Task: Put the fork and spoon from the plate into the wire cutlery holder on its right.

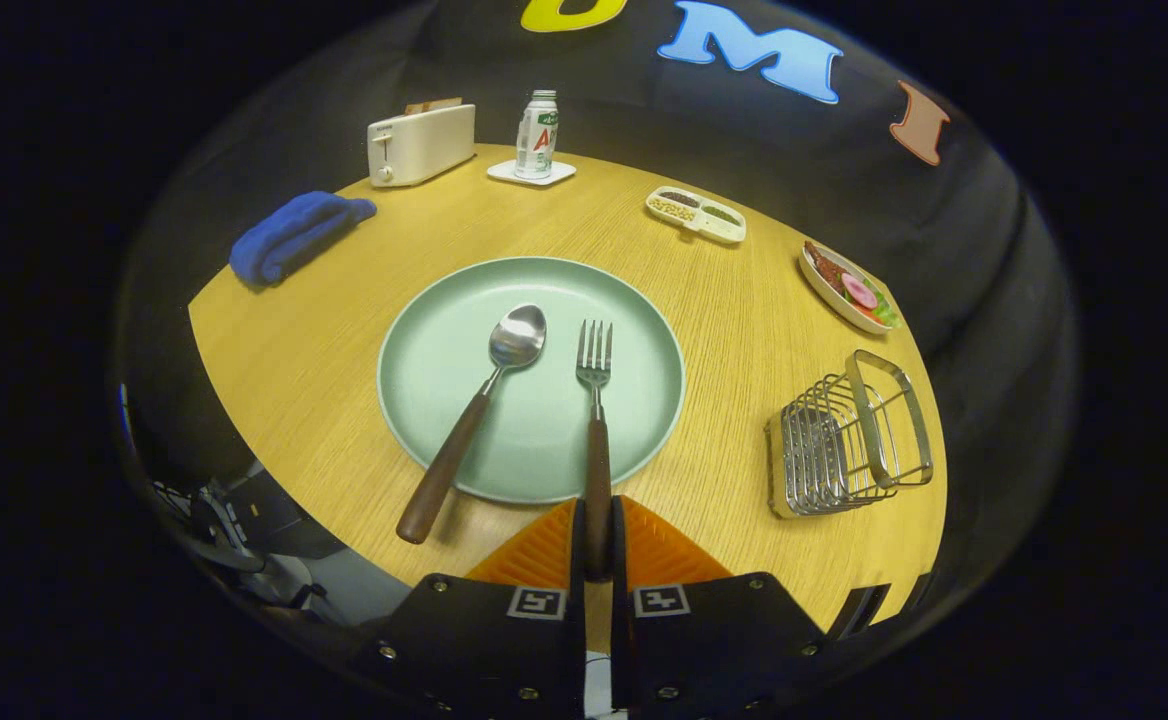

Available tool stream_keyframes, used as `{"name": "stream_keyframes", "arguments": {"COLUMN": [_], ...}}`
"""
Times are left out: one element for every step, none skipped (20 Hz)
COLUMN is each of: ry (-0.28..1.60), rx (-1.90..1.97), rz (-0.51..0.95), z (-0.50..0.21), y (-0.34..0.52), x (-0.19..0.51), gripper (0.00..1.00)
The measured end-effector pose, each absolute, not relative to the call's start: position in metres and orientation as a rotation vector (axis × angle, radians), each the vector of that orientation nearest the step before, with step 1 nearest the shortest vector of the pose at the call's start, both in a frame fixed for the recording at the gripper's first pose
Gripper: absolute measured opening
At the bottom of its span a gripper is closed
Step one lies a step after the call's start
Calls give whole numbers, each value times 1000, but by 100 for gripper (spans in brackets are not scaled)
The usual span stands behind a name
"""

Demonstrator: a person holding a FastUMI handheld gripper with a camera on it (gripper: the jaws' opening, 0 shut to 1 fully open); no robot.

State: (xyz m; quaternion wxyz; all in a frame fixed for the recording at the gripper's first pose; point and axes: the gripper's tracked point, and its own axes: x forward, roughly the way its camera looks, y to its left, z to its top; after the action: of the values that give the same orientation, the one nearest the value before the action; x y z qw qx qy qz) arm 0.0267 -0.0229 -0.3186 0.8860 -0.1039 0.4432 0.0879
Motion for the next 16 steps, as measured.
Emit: {"name": "stream_keyframes", "arguments": {"ry": [927,932,937,935,921,912,921,922,928,948,970,994,1018,1032,1042,1055], "rx": [-205,-199,-194,-198,-208,-213,-225,-228,-233,-236,-228,-219,-214,-210,-210,-215], "rz": [186,191,194,197,204,206,221,231,242,255,272,291,305,313,318,321], "z": [-318,-321,-317,-315,-313,-306,-310,-306,-303,-300,-295,-289,-282,-273,-265,-257], "y": [-22,-23,-24,-25,-25,-23,-25,-22,-20,-20,-20,-20,-21,-25,-31,-37], "x": [27,28,26,26,27,28,26,26,25,22,19,15,12,11,11,10], "gripper": [10,10,10,10,10,10,7,3,3,3,3,3,3,3,3,3]}}
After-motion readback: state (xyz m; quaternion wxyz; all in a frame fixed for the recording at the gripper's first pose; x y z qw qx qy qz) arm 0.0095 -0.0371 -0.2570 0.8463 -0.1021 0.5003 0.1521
